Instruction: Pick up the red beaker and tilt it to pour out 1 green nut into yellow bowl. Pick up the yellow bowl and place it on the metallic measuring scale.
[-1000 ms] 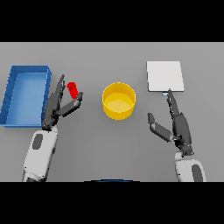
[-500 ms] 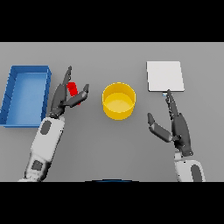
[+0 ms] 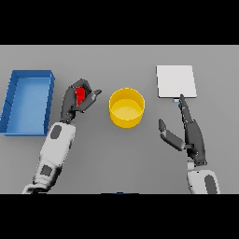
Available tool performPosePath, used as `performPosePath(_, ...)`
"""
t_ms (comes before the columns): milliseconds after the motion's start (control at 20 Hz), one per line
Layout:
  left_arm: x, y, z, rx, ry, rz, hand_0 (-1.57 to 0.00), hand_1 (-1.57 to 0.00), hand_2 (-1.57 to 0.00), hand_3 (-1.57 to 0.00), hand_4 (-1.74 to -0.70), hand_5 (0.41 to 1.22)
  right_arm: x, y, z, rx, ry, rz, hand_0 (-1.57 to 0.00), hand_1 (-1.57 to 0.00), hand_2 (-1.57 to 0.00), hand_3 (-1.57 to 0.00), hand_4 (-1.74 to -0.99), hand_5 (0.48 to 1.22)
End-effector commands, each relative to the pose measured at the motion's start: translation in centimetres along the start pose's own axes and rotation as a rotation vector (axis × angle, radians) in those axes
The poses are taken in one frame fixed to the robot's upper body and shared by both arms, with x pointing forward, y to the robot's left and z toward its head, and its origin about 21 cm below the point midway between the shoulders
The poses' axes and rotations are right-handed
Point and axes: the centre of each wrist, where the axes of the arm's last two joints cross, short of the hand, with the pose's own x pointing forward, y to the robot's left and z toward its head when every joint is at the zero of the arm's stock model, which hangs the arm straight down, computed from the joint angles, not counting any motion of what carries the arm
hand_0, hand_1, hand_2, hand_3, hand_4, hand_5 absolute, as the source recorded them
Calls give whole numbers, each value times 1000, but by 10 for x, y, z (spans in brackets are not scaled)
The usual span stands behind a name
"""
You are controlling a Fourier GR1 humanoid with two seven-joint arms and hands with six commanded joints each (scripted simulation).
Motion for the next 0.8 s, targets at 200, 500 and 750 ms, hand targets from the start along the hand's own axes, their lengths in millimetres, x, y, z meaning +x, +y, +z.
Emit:
performPosePath(200, -1, -2, -3, 24, -9, 27, -1403, -1409, -1408, -1336, -1654, 1127, -1, 1, 3, 1, 1, 4, 1, 1, 1, 1, -1207, 677)
performPosePath(500, 28, 14, -20, 19, -39, -57, -1527, -1529, -1528, -1509, -1718, 1126, -3, 4, 3, -4, -17, 55, 1, 1, 1, 1, -1127, 659)
performPosePath(750, 63, 25, -31, -145, -125, -368, -1557, -1557, -1557, -1551, -1734, 1139, -4, 2, 3, -1, -19, 76, 1, 1, 1, 1, -1095, 660)
